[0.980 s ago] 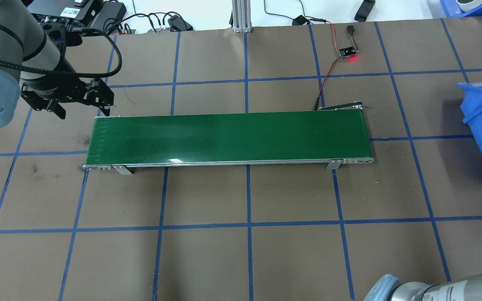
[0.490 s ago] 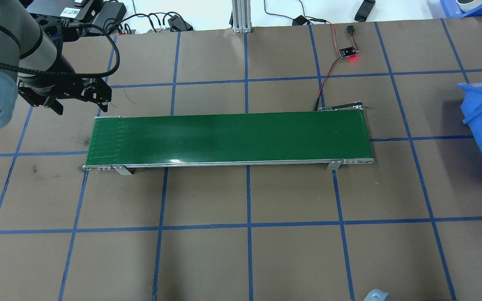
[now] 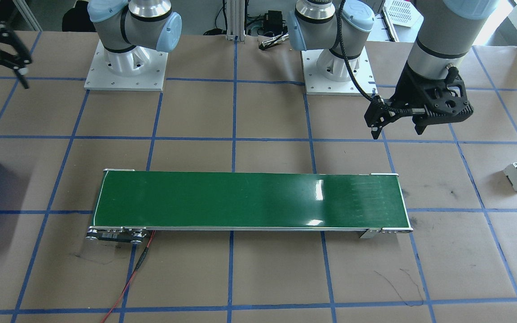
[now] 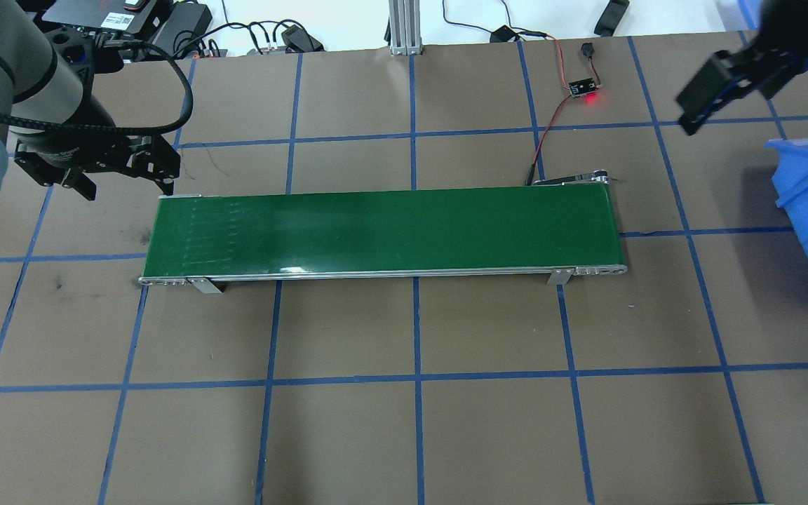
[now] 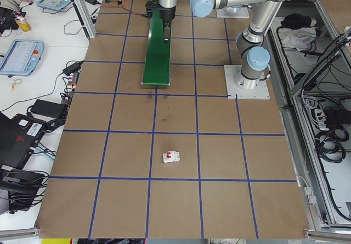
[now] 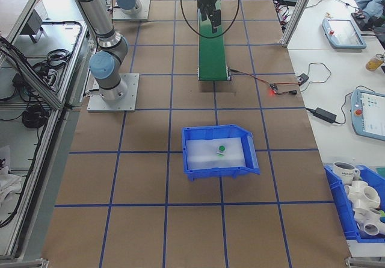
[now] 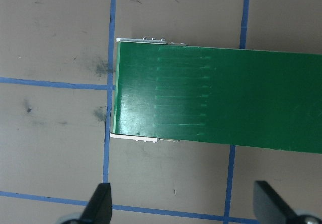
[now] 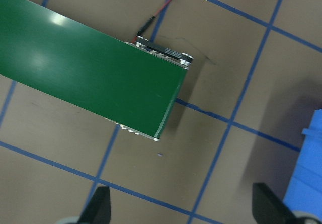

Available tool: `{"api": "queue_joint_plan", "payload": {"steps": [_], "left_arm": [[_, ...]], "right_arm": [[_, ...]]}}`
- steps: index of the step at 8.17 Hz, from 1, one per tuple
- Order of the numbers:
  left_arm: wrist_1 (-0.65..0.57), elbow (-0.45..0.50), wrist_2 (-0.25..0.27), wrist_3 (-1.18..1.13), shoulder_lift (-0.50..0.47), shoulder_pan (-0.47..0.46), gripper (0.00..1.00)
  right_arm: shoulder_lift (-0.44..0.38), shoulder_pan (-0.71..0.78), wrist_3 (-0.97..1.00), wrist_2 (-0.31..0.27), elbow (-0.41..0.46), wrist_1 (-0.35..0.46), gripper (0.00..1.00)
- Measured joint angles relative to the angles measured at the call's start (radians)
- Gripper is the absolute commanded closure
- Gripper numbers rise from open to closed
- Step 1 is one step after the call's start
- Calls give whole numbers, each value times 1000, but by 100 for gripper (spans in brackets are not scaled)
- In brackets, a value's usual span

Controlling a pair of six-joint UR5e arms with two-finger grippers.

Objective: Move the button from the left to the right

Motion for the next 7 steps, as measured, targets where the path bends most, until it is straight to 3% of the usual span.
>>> {"api": "queue_joint_plan", "payload": {"steps": [3, 7], "left_arm": [[-4, 3, 0, 1, 13, 2, 0], [-11, 3, -3, 0, 7, -1, 0]], "right_arm": [[10, 275, 441, 6, 4, 24, 0], [23, 355, 524, 6, 10, 22, 0]]}}
